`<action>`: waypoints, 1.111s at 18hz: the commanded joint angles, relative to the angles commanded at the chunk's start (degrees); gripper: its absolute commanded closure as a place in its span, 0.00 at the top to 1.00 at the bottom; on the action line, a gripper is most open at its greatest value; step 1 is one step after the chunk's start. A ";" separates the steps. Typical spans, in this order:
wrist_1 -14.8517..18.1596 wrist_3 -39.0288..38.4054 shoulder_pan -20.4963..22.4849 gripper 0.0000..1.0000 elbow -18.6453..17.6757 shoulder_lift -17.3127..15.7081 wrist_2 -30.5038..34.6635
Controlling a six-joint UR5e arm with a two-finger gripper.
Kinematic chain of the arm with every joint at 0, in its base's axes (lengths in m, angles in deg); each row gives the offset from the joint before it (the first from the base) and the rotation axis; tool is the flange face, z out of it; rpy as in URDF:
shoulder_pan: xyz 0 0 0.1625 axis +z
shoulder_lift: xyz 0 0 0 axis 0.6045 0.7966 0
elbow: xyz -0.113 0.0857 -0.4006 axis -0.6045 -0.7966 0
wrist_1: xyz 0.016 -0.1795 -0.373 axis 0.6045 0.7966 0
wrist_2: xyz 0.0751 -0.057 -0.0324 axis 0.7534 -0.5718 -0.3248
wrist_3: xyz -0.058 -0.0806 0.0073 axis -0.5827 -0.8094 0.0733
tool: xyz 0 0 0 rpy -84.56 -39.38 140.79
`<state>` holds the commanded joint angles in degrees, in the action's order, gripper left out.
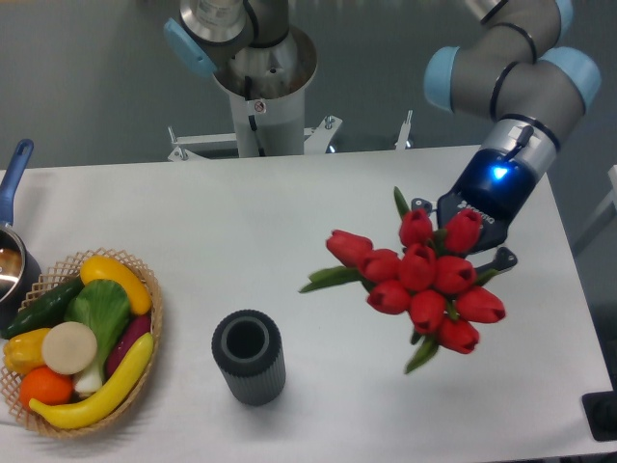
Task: Insert the flowers into the vase
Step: 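Carry the tulip bouquet over the dark grey vase, then lower the tulip stems down into the vase opening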
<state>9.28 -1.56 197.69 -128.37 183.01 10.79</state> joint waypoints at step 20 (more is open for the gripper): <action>-0.26 3.08 -10.28 0.15 -4.40 -1.23 -7.93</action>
<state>9.02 1.52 187.40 -132.76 181.78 2.86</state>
